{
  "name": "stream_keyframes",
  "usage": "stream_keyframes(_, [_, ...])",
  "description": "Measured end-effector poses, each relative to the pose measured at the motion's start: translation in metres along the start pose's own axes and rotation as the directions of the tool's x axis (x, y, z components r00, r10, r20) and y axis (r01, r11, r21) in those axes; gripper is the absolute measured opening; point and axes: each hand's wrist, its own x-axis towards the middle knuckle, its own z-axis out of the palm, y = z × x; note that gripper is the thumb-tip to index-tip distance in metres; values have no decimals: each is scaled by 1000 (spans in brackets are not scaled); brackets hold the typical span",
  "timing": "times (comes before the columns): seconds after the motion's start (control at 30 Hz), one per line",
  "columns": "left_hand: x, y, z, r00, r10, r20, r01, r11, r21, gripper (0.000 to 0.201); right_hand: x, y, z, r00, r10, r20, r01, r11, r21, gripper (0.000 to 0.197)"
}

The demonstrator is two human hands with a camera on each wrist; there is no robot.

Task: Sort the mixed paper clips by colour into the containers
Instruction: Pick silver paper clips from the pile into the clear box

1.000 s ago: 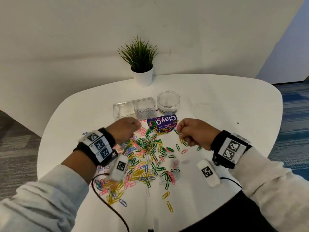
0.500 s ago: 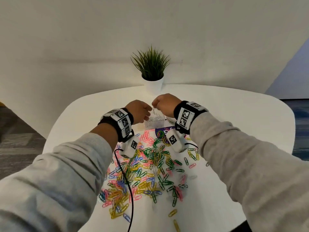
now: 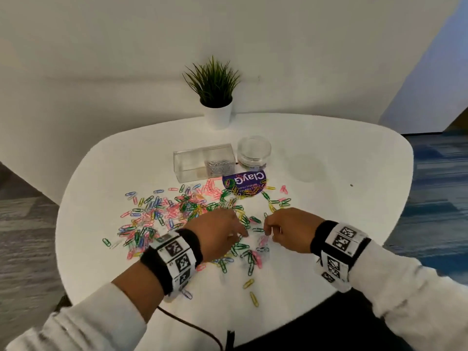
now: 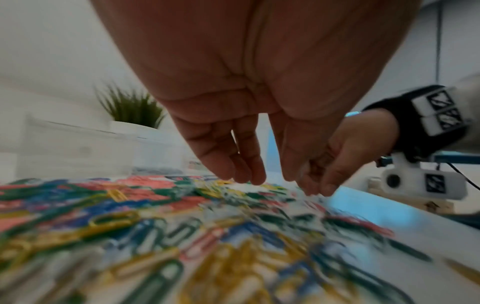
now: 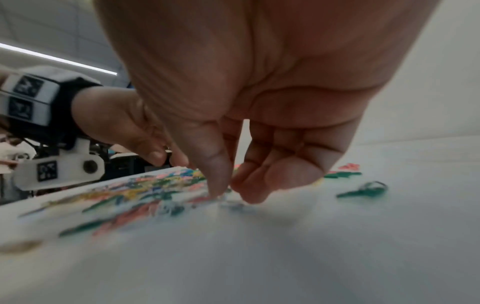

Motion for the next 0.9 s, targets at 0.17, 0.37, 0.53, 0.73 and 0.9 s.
stream_keyframes(0.17, [0,14,21,999,-36,-31,39,994,103,32,-8,13,17,998,22,-60,-21,999,24,8])
stream_keyframes(0.37, [6,22,26,985,-101,-138,114,989,92,30,-13,19,20,995,14,-103,-3,995,104,10])
stream_keyframes(0.53, [24,40,32,987,-82,-139,97,990,102,31,-15,21,16,987,25,-161,14,972,235,19])
stream_keyframes(0.73, [28,33,32,976,-144,-162,162,981,103,23,-13,20,15,999,-37,-32,41,987,157,39])
stream_keyframes(0.9, [24,28,33,972,-130,-195,149,985,84,22,-9,23,14,996,27,-80,-14,987,161,30])
